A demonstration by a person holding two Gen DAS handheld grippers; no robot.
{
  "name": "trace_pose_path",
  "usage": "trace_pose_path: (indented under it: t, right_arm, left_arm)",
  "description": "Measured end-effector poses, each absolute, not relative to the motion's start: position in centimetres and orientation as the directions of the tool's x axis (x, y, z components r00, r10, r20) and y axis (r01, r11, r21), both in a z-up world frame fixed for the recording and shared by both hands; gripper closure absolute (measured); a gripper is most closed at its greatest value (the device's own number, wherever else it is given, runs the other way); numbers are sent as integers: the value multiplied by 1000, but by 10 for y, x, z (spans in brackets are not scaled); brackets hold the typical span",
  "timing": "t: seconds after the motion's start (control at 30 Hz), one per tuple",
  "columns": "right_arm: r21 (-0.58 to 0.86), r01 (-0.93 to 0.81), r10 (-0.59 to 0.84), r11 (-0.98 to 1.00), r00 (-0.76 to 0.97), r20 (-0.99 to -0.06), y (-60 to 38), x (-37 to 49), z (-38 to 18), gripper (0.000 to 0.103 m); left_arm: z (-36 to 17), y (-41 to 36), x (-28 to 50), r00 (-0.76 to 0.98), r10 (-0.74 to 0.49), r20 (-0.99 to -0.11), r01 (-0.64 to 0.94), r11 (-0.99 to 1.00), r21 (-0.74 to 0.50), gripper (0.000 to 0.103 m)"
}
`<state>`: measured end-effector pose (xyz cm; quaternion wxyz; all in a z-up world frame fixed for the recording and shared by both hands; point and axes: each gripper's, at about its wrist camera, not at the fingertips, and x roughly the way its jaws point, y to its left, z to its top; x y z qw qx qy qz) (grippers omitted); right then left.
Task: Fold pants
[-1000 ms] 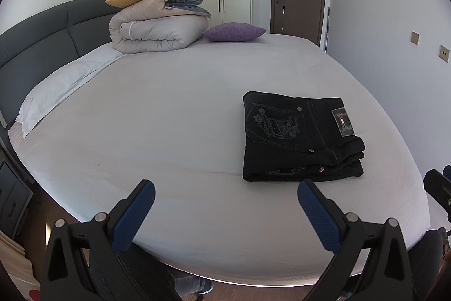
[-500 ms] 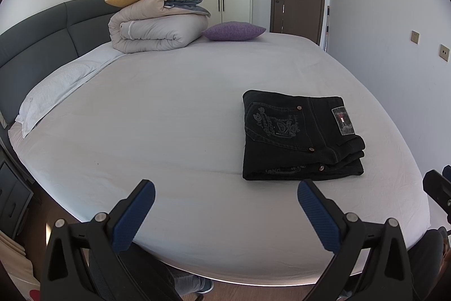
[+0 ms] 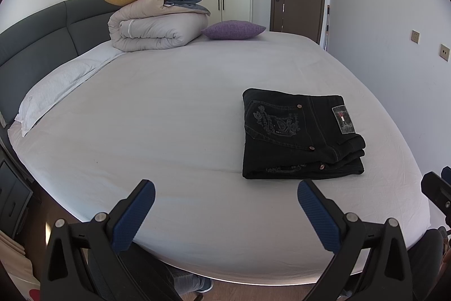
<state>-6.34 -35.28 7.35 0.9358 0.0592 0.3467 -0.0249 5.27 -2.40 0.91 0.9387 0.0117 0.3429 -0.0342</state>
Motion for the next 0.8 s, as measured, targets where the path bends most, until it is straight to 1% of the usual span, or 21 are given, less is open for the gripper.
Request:
trace_pose_path:
  t: [0.8]
  right_arm:
    - [96,78,5,992,750,-661,-359,-60,66,0]
  left_arm:
    - [11,-23,55,760,-56,-647,73,997,-1,0]
